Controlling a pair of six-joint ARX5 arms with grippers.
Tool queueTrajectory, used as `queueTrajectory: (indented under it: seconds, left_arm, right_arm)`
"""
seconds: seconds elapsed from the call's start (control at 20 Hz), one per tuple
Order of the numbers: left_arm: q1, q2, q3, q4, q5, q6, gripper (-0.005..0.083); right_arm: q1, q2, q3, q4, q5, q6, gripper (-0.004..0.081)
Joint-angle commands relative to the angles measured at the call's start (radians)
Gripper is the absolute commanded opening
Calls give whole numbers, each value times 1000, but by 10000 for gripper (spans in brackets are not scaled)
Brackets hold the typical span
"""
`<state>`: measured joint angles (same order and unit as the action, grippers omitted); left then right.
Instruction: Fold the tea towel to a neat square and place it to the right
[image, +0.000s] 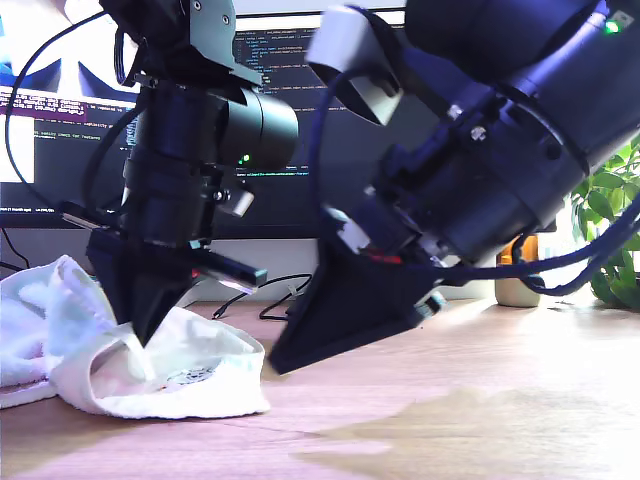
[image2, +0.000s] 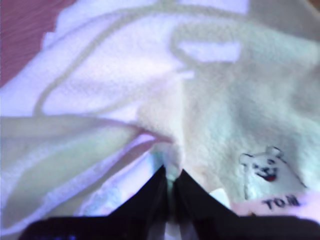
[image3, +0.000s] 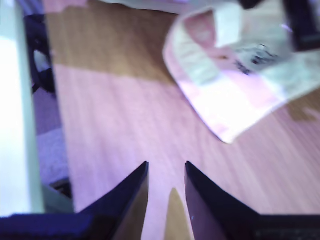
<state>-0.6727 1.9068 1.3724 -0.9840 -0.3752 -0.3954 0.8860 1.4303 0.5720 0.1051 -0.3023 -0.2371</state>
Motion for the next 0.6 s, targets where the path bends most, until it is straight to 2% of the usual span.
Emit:
queueTrajectory:
  seconds: [0.0, 0.2, 0.35, 0.55]
  left_arm:
    - [-5, -85, 5, 13, 26, 11, -19]
    - [-5, -188, 5, 15, 69, 14, -19]
    - [-5, -246, 5, 14, 79, 14, -19]
    - [-4, -298, 5, 29, 80, 14, -19]
  right_arm:
    - [14, 1, -3, 10, 3, -7, 226]
    - [24, 1, -2, 36, 43, -10, 333]
    - [24, 1, 0, 95, 108, -10, 367]
    - [47, 1, 41, 164, 107, 2, 426]
